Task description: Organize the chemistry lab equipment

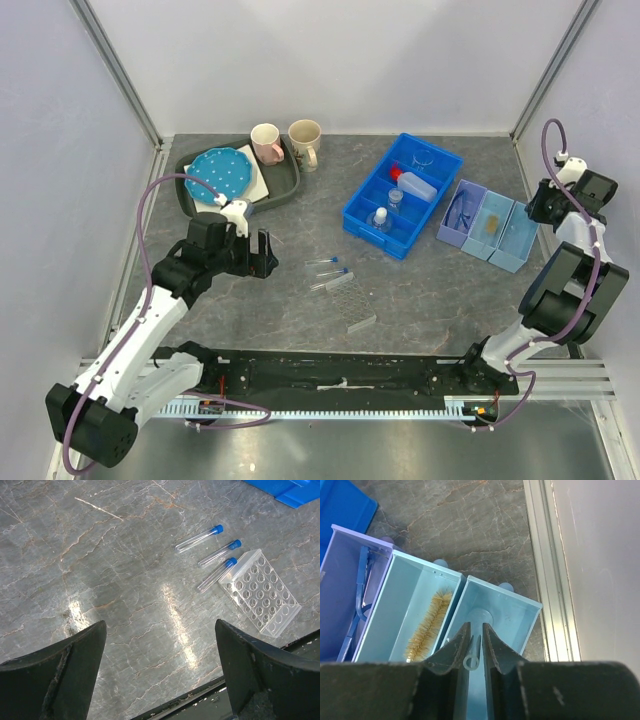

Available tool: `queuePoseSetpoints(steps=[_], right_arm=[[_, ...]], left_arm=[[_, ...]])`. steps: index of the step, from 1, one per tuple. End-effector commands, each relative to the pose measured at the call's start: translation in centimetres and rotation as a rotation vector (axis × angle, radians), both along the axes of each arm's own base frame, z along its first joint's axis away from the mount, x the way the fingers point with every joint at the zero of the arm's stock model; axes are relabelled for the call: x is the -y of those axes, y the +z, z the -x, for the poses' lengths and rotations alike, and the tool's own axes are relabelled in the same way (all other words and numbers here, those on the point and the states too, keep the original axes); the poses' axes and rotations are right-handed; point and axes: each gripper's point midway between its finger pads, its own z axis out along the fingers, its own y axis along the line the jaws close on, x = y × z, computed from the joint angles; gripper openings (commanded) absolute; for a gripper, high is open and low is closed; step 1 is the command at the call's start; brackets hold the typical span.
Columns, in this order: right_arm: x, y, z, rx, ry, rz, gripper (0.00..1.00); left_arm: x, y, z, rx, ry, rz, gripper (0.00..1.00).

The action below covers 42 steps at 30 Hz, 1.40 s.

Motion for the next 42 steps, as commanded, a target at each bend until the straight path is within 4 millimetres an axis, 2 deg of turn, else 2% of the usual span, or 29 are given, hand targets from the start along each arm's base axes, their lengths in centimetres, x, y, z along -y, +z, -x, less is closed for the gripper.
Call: queuePoseSetpoints(steps=[1, 6, 10, 15, 21, 26, 31, 33, 34, 37, 38, 39, 40, 42], right_arm=[[0.5, -0.9, -0.3, -0.004, 0.013, 0.029, 0.23], [0.6, -0.2, -0.4, 0.010, 0.024, 0.047, 0.30], [0.8, 1.7, -0.6, 0.048, 0.028, 0.082, 0.40], [0.6, 4.0, -0.6, 0.096, 0.038, 0.112, 0.45], [-0.9, 7.2, 0.0, 0.172, 0.079, 0.123, 0.52], [-3.1, 10.1, 0.6, 0.241, 0.130, 0.122, 0.57], [-6.4, 12.6, 1.3, 0.302, 0.206, 0.100, 0.60], [-8.3, 12.8, 1.4, 0.307, 0.254, 0.080, 0.60], [-9.6, 13.6, 1.6, 0.329, 0.295, 0.071, 0.61], [-14.0, 13.9, 2.3, 0.348, 0.421, 0.003, 0.61], [-16.2, 13.4, 2.6, 0.337, 0.482, -0.027, 0.62], [-17.5, 13.5, 2.9, 0.339, 0.517, -0.032, 0.62], [-20.1, 13.0, 3.3, 0.330, 0.584, -0.057, 0.63], [-22.5, 12.9, 4.1, 0.333, 0.657, -0.079, 0.64]], left_arm=[[0.6, 0.6, -0.2, 0.030, -0.026, 0.034, 0.97], [1.3, 0.2, 0.6, -0.025, -0.001, 0.102, 1.00], [2.4, -0.3, 1.3, -0.081, -0.019, 0.164, 1.00], [2.7, -0.7, 1.7, -0.105, -0.020, 0.193, 1.00], [3.0, 0.2, 1.8, -0.096, -0.025, 0.221, 1.00], [3.4, 0.7, 1.8, -0.097, -0.021, 0.255, 1.00], [3.8, 0.8, 1.8, -0.106, -0.023, 0.285, 1.00], [4.1, 0.9, 1.9, -0.113, -0.027, 0.294, 1.00], [4.0, 0.9, 1.8, -0.113, -0.025, 0.296, 1.00], [4.1, 0.8, 1.9, -0.122, -0.023, 0.301, 0.99], [4.1, 0.7, 2.0, -0.125, -0.021, 0.303, 0.99], [4.1, 0.7, 2.0, -0.128, -0.019, 0.306, 0.99], [4.2, 0.6, 2.1, -0.133, -0.017, 0.310, 0.99], [4.2, 0.7, 2.2, -0.138, -0.015, 0.319, 0.99]])
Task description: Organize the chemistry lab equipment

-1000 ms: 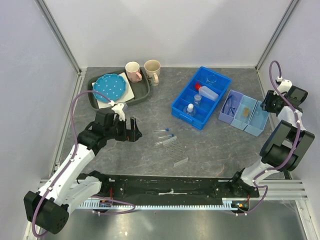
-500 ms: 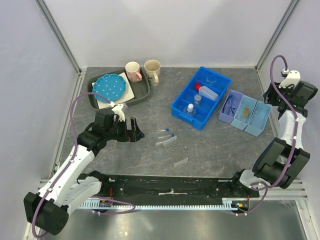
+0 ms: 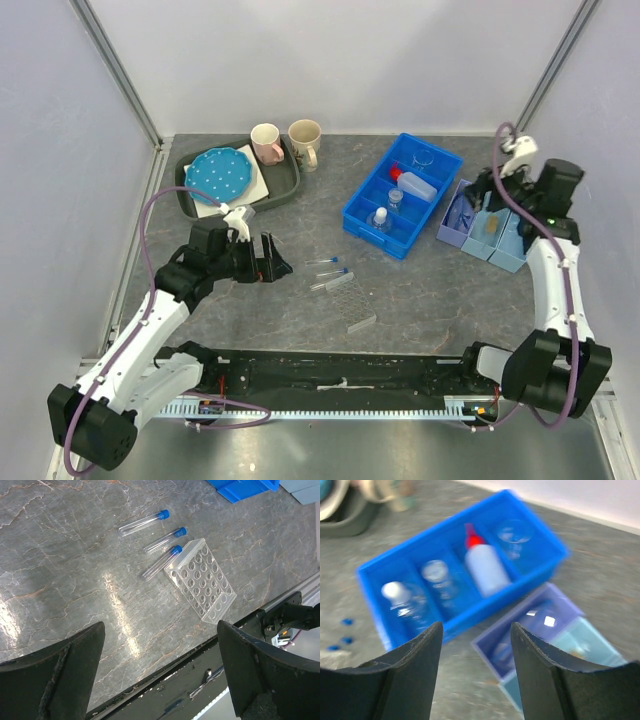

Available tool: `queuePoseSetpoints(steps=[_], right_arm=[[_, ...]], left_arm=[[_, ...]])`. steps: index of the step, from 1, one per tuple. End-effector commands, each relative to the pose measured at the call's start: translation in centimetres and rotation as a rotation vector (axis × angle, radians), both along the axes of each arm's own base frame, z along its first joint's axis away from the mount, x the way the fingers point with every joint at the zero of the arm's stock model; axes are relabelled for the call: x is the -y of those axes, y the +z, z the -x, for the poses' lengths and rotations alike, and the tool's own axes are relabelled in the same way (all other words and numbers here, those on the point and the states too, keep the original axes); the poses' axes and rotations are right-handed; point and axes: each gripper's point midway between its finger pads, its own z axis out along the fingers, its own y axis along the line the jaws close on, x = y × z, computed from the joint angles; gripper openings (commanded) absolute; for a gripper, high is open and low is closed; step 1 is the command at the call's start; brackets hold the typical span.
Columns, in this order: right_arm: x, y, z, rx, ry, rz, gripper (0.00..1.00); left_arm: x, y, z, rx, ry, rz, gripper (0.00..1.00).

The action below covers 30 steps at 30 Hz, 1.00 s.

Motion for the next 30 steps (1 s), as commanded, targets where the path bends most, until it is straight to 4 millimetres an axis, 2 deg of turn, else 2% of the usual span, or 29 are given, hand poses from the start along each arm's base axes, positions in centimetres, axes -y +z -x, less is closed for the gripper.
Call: queuePoseSetpoints(steps=[1, 5, 14, 19, 20, 22, 23, 24, 25, 27, 28, 30], right_arm=[[-7.8, -0.4, 2.6, -0.017, 0.251, -0.075, 0.65], [-10.5, -1.6, 4.1, -0.036, 0.380, -0.089, 0.70], [-13.2, -4.1, 6.6, -0.067, 0.544, -0.098, 0.78], [-14.1, -5.3, 7.9, -0.082, 0.616, -0.133, 0.82], [-14.2, -5.5, 8.1, -0.084, 0.625, -0.136, 0.82], [-14.3, -5.9, 8.4, -0.083, 0.644, -0.138, 0.83], [-14.5, -6.0, 8.6, -0.086, 0.652, -0.141, 0.84], [-14.5, -6.0, 8.7, -0.087, 0.656, -0.141, 0.84], [-14.5, -6.1, 8.8, -0.084, 0.662, -0.135, 0.84], [-14.7, -6.2, 9.1, -0.083, 0.682, -0.137, 0.84], [-14.7, -6.4, 9.3, -0.092, 0.687, -0.142, 0.84], [-14.8, -6.5, 9.5, -0.088, 0.702, -0.137, 0.86]], left_arm=[[0.7, 0.8, -0.1, 0.002, 0.010, 0.066, 0.99], [0.8, 0.5, 0.1, -0.023, 0.014, 0.081, 0.99], [2.4, -1.6, 0.4, -0.142, -0.032, 0.121, 0.98], [3.1, -1.9, 0.1, -0.150, -0.121, 0.098, 0.91], [3.3, -1.1, -0.5, -0.131, -0.138, 0.091, 0.88], [3.5, -2.3, -1.1, -0.142, -0.193, 0.009, 0.87], [3.9, -1.7, -1.5, -0.141, -0.221, -0.026, 0.86], [3.8, -3.1, -2.1, -0.177, -0.232, -0.085, 0.86], [4.1, -2.3, -3.3, -0.127, -0.273, -0.130, 0.85], [3.9, -4.5, -3.8, -0.168, -0.311, -0.268, 0.85], [4.1, -4.1, -4.8, -0.114, -0.356, -0.324, 0.84], [3.9, -5.3, -5.3, -0.100, -0.401, -0.472, 0.82]])
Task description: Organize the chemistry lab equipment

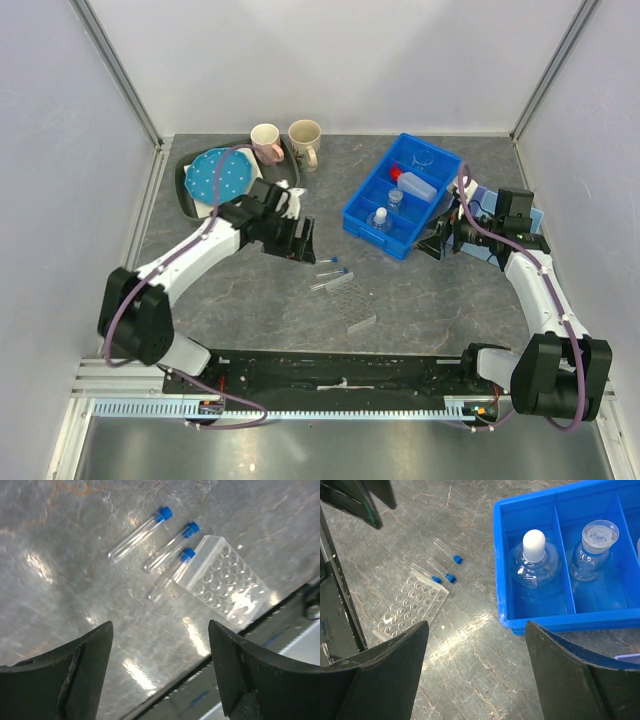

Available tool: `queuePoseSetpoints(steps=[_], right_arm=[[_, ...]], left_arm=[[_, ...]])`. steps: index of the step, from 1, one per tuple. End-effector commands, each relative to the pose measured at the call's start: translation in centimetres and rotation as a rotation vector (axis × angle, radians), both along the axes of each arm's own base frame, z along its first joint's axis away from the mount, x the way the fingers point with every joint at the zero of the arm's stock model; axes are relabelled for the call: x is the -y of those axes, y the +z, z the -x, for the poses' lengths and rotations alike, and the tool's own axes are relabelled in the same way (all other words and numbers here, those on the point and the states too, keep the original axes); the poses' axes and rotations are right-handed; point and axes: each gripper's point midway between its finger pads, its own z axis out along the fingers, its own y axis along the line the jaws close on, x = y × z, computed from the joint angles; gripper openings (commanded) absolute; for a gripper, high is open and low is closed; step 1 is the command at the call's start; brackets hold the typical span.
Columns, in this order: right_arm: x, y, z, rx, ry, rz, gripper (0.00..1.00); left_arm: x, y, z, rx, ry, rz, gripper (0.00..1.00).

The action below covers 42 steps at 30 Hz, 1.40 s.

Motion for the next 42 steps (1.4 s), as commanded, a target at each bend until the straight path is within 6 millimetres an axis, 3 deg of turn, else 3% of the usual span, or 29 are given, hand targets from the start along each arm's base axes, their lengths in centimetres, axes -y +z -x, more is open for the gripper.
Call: queuePoseSetpoints(steps=[1, 5, 10, 13, 14, 19, 30, 36, 42], right_arm=[[-0.8, 0.4, 1.1, 0.054, 0.087, -0.015, 0.86], [-0.7, 0.1, 1.1, 0.053, 0.093, -0.007, 0.87], [-0.7, -0.3, 1.0, 0.041, 0.097, 0.002, 0.87], [-0.7, -0.4, 1.0, 0.038, 0.100, 0.004, 0.87], [-0.7, -0.5, 1.0, 0.033, 0.100, 0.003, 0.88], [-0.6, -0.5, 0.9, 0.034, 0.104, 0.004, 0.88], [-0.6, -0.7, 0.9, 0.030, 0.102, 0.011, 0.88], [-0.5, -0.6, 0.9, 0.035, 0.103, 0.014, 0.88], [-0.6, -0.6, 1.0, 0.037, 0.107, 0.017, 0.88]], left_arm=[[-1.0, -2.3, -1.9, 0.123, -0.243, -0.320, 0.82], [-1.5, -4.3, -3.9, 0.148, -0.318, -0.487, 0.80], [-0.6, -5.6, -5.7, 0.170, -0.419, -0.519, 0.69], [0.4, -6.5, -5.9, 0.165, -0.471, -0.505, 0.63], [1.1, -6.6, -5.7, 0.163, -0.500, -0.481, 0.57], [2.1, -7.7, -6.0, 0.172, -0.566, -0.484, 0.51], [4.1, -9.2, -6.2, 0.166, -0.628, -0.468, 0.49], [4.4, -9.8, -6.7, 0.167, -0.632, -0.492, 0.45], [3.7, -11.0, -6.6, 0.146, -0.604, -0.532, 0.33]])
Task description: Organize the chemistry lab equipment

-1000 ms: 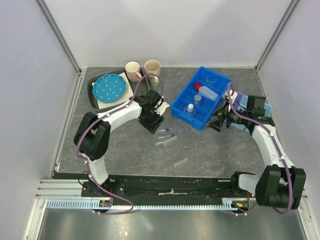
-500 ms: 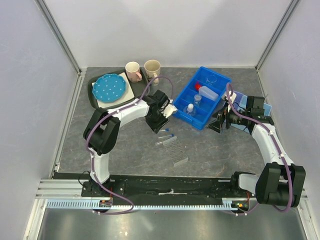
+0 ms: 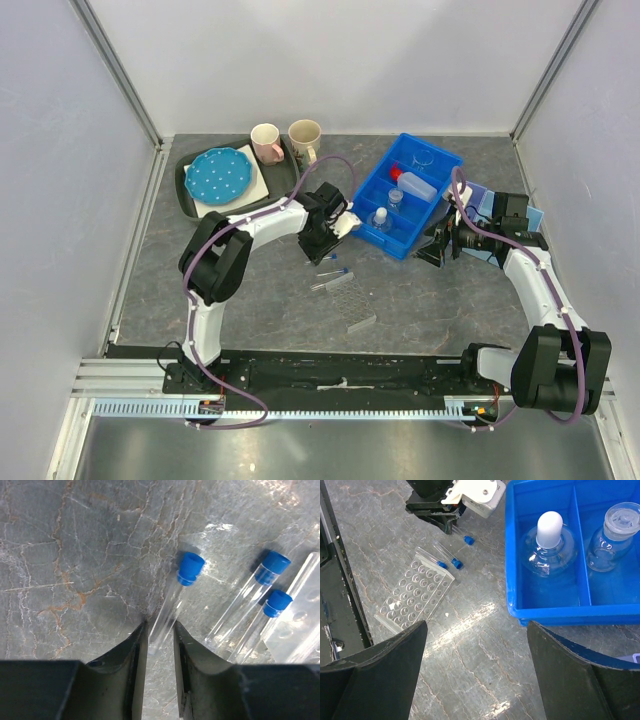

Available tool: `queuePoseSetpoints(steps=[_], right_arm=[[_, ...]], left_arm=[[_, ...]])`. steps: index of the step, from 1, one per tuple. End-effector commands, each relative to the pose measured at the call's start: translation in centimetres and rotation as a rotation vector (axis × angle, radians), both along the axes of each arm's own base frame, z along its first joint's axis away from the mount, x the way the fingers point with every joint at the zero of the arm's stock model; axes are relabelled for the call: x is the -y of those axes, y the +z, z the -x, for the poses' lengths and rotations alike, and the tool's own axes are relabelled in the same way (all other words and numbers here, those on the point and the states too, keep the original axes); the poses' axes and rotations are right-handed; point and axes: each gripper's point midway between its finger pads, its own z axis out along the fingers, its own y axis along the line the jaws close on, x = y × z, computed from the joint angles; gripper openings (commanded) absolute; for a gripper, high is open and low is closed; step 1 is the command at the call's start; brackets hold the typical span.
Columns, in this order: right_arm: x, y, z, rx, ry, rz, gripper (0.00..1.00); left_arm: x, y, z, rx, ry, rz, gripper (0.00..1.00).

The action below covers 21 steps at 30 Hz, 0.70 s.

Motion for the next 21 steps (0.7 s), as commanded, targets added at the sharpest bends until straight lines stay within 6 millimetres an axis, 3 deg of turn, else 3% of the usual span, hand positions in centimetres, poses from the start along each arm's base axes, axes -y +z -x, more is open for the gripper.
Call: queuePoseSetpoints(steps=[1, 3, 6, 9, 15, 21], right_arm=[[-0.4, 1.2, -0.2, 0.061, 0.041, -0.010, 0.88], [-0.3, 1.1, -0.2, 0.062, 0.041, -0.008, 0.88], [-0.4, 1.1, -0.1, 0.060, 0.043, -0.007, 0.88], [-0.4, 1.1, 0.0, 0.063, 0.046, -0.007, 0.88], [-0.6, 1.2, 0.4, 0.068, 0.067, -0.016, 0.88], [-2.2, 1.6, 1.2, 0.059, 0.139, -0.023, 0.88]], left_arm=[[0.2, -0.2, -1.4, 0.058, -0.009, -0.017, 0.30], [-0.1, -0.4, -1.5, 0.066, 0.009, -0.028, 0.26], [-0.2, -0.4, -2.0, 0.092, 0.039, -0.036, 0.10], [-1.0, -0.5, -2.5, 0.127, 0.078, -0.072, 0.02], [-1.9, 1.1, -2.7, 0.195, 0.167, -0.044, 0.02], [-1.3, 5.7, -1.2, 0.235, 0.241, 0.132, 0.02]])
